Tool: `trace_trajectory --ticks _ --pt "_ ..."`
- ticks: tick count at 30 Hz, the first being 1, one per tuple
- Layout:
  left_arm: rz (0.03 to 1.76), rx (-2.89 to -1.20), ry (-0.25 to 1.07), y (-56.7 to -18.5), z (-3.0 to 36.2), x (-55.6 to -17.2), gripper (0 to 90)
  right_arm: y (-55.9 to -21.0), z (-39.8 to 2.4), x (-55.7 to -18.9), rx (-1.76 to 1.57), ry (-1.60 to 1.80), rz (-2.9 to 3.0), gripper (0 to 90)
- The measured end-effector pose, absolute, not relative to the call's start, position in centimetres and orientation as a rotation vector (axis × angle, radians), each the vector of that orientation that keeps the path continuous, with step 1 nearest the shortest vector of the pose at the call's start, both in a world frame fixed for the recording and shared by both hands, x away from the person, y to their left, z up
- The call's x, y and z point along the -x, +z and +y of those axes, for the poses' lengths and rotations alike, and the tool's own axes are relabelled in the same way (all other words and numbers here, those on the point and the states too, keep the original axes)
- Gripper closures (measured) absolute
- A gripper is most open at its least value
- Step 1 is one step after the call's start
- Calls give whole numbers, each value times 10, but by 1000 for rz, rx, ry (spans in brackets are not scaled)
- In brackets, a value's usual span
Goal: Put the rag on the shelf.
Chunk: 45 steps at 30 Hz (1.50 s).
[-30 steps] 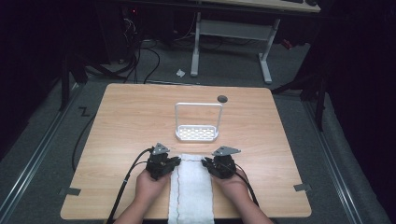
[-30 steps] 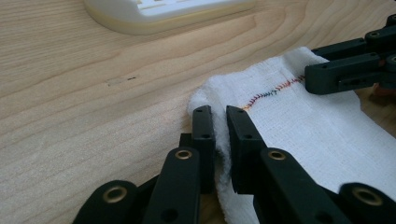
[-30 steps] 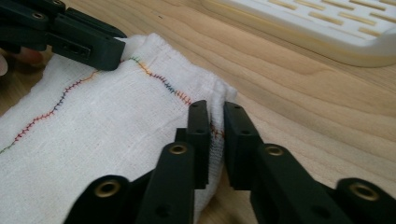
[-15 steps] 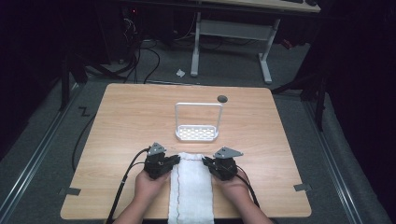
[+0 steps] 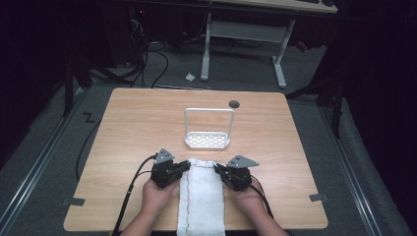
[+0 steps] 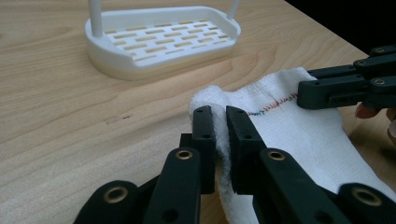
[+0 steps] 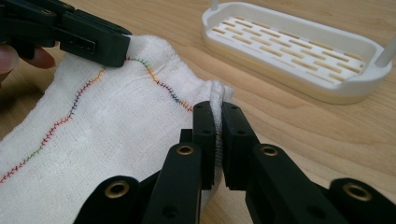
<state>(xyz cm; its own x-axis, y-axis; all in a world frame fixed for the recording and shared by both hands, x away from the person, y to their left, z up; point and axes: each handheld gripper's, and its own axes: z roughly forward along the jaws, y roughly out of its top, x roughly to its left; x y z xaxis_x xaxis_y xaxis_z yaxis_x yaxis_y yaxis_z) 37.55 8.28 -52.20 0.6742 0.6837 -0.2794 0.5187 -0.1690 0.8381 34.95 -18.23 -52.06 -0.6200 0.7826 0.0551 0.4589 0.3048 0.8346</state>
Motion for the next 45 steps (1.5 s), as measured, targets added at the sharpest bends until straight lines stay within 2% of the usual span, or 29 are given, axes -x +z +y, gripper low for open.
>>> trace_trajectory --ticks 5,12,28,45 --pt "917 -1816 228 -512 82 -371 829 -512 -185 -345 -1092 1279 2183 858" --pt "839 -1744 266 -477 79 -368 828 -482 -189 -337 -1028 1336 2104 856" --pt "747 -1674 408 -417 74 -373 829 -420 -194 -347 -938 1399 1958 856" --pt "676 -1599 495 -368 77 -377 829 -374 -190 -355 -864 1449 1868 854"
